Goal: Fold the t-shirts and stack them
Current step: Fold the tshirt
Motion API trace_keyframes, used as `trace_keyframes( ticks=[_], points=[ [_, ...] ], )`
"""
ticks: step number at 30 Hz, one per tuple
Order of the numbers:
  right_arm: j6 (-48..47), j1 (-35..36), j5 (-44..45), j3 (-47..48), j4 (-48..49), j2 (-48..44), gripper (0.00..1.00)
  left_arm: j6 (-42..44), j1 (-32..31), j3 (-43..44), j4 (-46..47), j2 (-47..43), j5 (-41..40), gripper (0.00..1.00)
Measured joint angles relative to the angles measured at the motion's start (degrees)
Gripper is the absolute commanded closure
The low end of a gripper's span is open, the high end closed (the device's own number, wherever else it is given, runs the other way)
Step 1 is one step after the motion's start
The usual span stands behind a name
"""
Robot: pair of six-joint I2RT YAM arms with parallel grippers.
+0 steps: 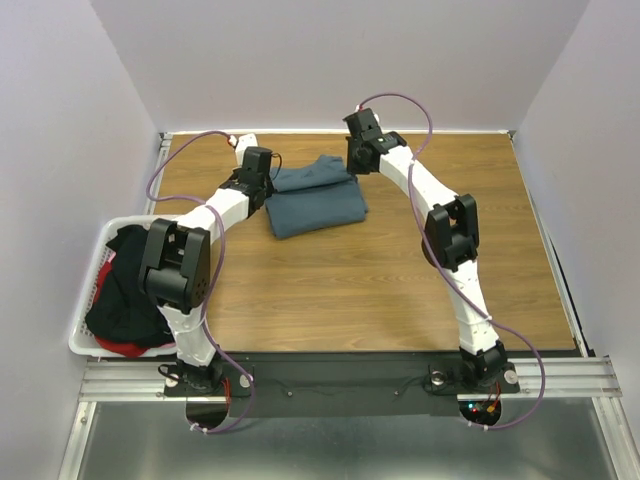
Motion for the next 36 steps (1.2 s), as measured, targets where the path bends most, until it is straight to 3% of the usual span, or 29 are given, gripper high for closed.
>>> trace_keyframes(
  ticks=[9, 11, 15, 19, 20, 21, 23, 26, 27, 29, 31, 33, 36],
  points=[
    [0.59, 0.00, -1.40, -0.17, 2.19, -3.23, 0.98, -2.64, 0.04, -3.41, 1.03, -4.48, -0.33, 1.00],
    [0.59, 0.00, -1.46, -0.17, 3.23, -3.52, 0.94, -2.80, 0.07, -3.39, 1.51, -4.48, -0.48, 1.00],
    [0.35, 0.00, -1.81, -0.15, 5.07, -3.13, 0.76, -3.23, 0.61, -2.93, 1.68, -3.63, -0.46, 1.00],
    [0.17, -0.07, -1.49, 0.63, 7.61, -0.79, 0.60, -4.11, 1.75, -0.94, 2.05, 0.37, -0.46, 0.80],
    [0.00, -0.22, -1.46, 1.22, 8.11, 0.28, 0.54, -4.42, 2.23, -0.31, 2.10, 1.86, -0.42, 0.69],
    [-0.28, -0.35, -1.49, 1.66, 8.37, 1.18, 0.46, -4.61, 2.75, 0.17, 2.16, 3.48, -0.35, 0.64],
    [-0.37, -0.72, -1.66, 2.21, 8.72, 2.54, 0.38, -4.81, 3.85, 0.83, 1.81, 5.86, -0.09, 0.39],
    [-0.85, -1.22, -1.88, 2.10, 8.79, 2.73, 0.35, -4.57, 4.96, 1.16, 1.25, 7.37, 0.00, 0.10],
    [-1.01, -1.38, -2.05, 1.95, 8.98, 2.45, 0.35, -4.76, 5.18, 1.16, 1.03, 7.34, -0.09, 0.07],
    [-1.44, -1.60, -3.37, -0.44, 10.01, 0.66, 0.35, -3.93, 5.60, 1.16, 0.79, 6.12, -0.37, 0.06],
    [-1.81, -1.81, -4.98, -4.24, 9.90, -2.36, 0.42, -3.17, 5.60, 1.16, 0.52, 3.82, -0.48, 0.06],
    [-1.81, -1.81, -7.65, -7.54, 10.32, -4.98, 0.51, -2.67, 5.31, 1.16, 0.31, 0.46, -0.55, 0.14],
    [-1.31, -1.75, -11.98, -9.97, 10.64, -6.67, 0.56, -2.12, 4.33, 1.14, 0.48, -5.03, -0.85, 0.24]
  ],
)
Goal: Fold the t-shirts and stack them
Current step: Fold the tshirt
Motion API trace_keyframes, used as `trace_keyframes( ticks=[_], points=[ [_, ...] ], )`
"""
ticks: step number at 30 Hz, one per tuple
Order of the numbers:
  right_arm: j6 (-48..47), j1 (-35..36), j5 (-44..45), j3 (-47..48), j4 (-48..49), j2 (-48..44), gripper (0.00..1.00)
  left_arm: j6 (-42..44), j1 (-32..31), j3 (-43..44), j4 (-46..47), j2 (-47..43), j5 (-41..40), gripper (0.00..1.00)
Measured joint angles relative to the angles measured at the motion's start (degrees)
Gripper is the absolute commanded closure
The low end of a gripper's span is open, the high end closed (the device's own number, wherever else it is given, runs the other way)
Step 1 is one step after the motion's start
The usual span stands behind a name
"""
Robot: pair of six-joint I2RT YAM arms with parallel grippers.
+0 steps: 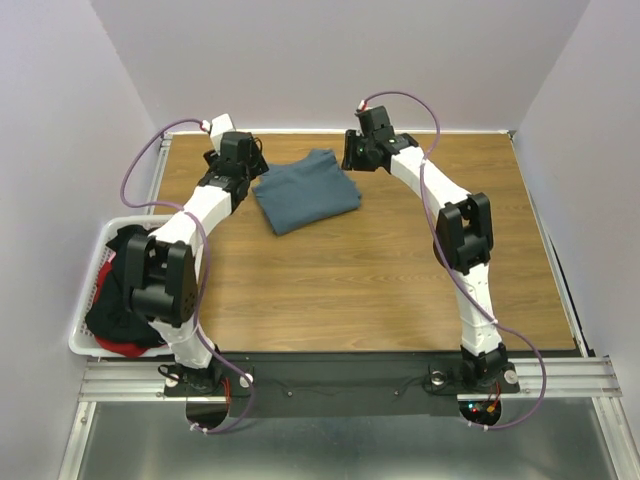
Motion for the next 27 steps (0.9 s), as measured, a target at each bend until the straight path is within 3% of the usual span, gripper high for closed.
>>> trace_keyframes(
  ticks=[5, 10, 14, 19, 27],
  points=[
    [1.38, 0.02, -6.43, -0.55, 0.22, 0.81, 0.58, 1.55, -4.70, 0.00, 0.81, -4.50, 0.26, 0.28],
    [3.58, 0.02, -8.83, -0.57, 0.70, 4.35, 0.59, 2.49, -8.96, 0.00, 0.15, 0.46, 2.27, 0.28],
    [5.14, 0.02, -8.87, -5.77, 1.97, 5.62, 0.59, 2.29, -10.19, -1.88, -2.21, 2.60, 3.43, 0.22],
    [7.30, -0.42, -9.25, -20.87, 9.03, -1.86, 0.59, 1.77, -10.16, -6.14, -3.87, -0.37, 3.65, 0.17],
    [8.22, -0.28, -12.04, -53.66, 11.34, -24.37, 0.58, 0.20, -10.19, -17.40, -5.49, -19.08, 6.56, 0.11]
  ],
)
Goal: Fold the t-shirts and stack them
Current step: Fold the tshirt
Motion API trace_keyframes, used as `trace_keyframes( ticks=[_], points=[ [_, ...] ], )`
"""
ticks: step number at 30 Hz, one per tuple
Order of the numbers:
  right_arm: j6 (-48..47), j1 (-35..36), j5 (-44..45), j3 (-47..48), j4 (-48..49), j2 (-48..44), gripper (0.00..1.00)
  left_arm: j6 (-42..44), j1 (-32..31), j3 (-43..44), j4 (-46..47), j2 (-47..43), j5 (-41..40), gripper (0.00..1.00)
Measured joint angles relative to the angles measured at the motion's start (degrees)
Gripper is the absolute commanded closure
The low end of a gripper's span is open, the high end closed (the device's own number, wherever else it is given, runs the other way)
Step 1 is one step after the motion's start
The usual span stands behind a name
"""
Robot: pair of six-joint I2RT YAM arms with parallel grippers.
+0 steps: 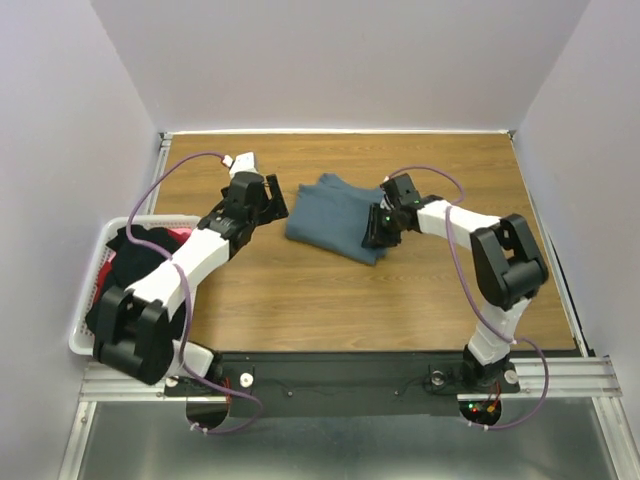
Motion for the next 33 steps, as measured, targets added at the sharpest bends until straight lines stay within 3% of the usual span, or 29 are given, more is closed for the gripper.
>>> trace_keyframes(
  ticks=[4, 7, 13, 17, 19, 20, 25, 29, 33],
  points=[
    [-1.70, 0.00, -2.05, -7.63, -2.71, -7.10, 0.56, 0.70, -0.61, -5.40, 1.60, -6.67, 3.26, 0.08],
    [-4.15, 0.00, -1.66, -8.81, -7.02, -11.10, 0.48, 3.08, -0.66, -7.54, 2.78, -6.60, 5.35, 0.07],
    [-8.20, -4.24, 2.32, -3.52, -9.81, -15.96, 0.27, 12.35, -0.59, -0.61, 7.28, 5.33, 10.16, 0.01],
    [-9.14, -13.00, 3.06, -1.60, -9.70, -16.68, 0.26, 19.63, -0.61, 9.64, 9.53, 15.78, 15.93, 0.02],
    [-9.05, -15.28, 3.13, -1.46, -9.90, -16.31, 0.30, 21.59, -0.61, 14.86, 9.99, 20.37, 17.81, 0.12],
    [-8.85, -16.00, 3.17, -1.25, -9.99, -15.80, 0.33, 21.88, -0.63, 17.53, 9.94, 22.60, 18.56, 0.23],
    [-7.37, -16.11, 3.39, 0.74, -9.92, -12.70, 0.55, 21.81, -1.92, 28.46, 9.73, 29.46, 20.39, 0.42],
    [-5.77, -16.22, 4.11, 3.37, -9.40, -9.94, 0.56, 21.22, -4.92, 37.38, 9.35, 35.17, 20.28, 0.53],
    [-4.72, -16.28, 4.46, 4.66, -8.59, -7.50, 0.56, 20.63, -6.93, 41.97, 8.26, 40.35, 20.92, 0.58]
  ],
)
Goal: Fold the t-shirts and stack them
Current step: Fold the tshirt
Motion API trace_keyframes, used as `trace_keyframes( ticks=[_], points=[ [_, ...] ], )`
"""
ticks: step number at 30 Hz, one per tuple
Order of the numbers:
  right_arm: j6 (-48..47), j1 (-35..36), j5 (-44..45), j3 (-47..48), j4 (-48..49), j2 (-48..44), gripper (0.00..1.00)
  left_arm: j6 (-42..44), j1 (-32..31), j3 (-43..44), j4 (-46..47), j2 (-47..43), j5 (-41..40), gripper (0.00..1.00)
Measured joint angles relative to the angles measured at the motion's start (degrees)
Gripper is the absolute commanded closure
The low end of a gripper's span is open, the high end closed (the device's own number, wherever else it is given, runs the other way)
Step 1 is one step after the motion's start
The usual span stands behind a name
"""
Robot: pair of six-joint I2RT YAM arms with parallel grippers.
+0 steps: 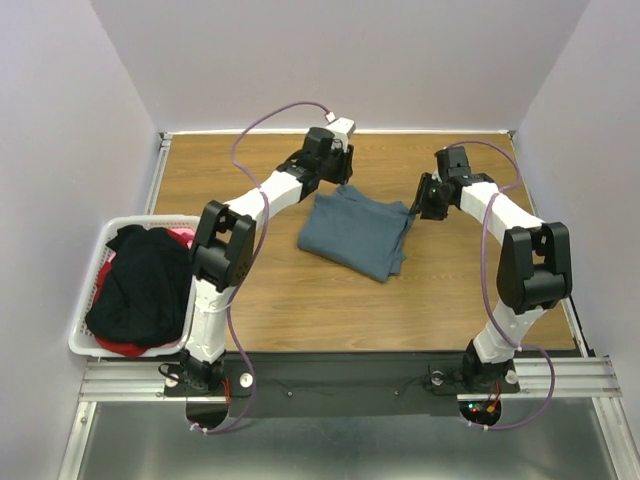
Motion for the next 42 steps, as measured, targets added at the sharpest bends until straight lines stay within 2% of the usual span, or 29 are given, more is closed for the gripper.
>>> trace_keyframes(
  ticks=[5, 10, 19, 21, 25, 29, 32, 33, 34, 36, 42],
  points=[
    [0.90, 0.00, 0.02, 0.09, 0.37, 2.23, 0.56, -0.31, -1.16, 3.21, -3.58, 6.36, 0.50, 0.62],
    [1.73, 0.00, -0.26, 0.07, 0.46, 2.25, 0.58, -1.68, -1.07, 3.96, -5.79, 10.54, 0.35, 0.62],
    [1.79, 0.00, -2.60, -3.28, 0.81, 0.96, 0.58, -8.33, -0.85, 3.69, -6.75, 12.44, -2.97, 0.62],
    [1.46, 0.00, -3.43, -4.07, 0.81, 0.42, 0.58, -10.19, -0.72, 1.62, -5.79, 11.45, -3.43, 0.62],
    [0.13, 0.00, -5.25, -5.79, 0.72, -1.07, 0.58, -13.64, -0.66, -9.66, -5.07, 4.00, -4.66, 0.62],
    [-2.12, 0.02, -7.91, -6.80, 0.52, -3.13, 0.56, -14.45, -0.31, -18.73, -7.34, -3.65, -5.81, 0.50],
    [-5.70, 0.20, -10.49, -6.56, 0.59, -4.79, 0.49, -13.14, -0.31, -19.76, -9.44, -6.86, -6.60, 0.30],
    [-6.60, 0.28, -11.04, -6.29, 0.57, -4.81, 0.45, -12.50, -0.31, -19.74, -9.60, -7.91, -6.80, 0.28],
    [-7.37, 0.46, -11.47, -5.95, 0.68, -4.81, 0.36, -11.13, -0.31, -19.74, -9.79, -9.75, -7.02, 0.27],
    [-10.45, 0.50, -13.49, -4.44, 0.31, -4.50, 0.31, -9.40, -0.31, -19.74, -9.97, -12.39, -7.21, 0.23],
    [-19.08, 0.50, -18.40, 2.29, 0.90, -0.94, 0.29, -1.16, 0.00, -26.73, -6.21, -26.01, -7.41, 0.14]
  ],
)
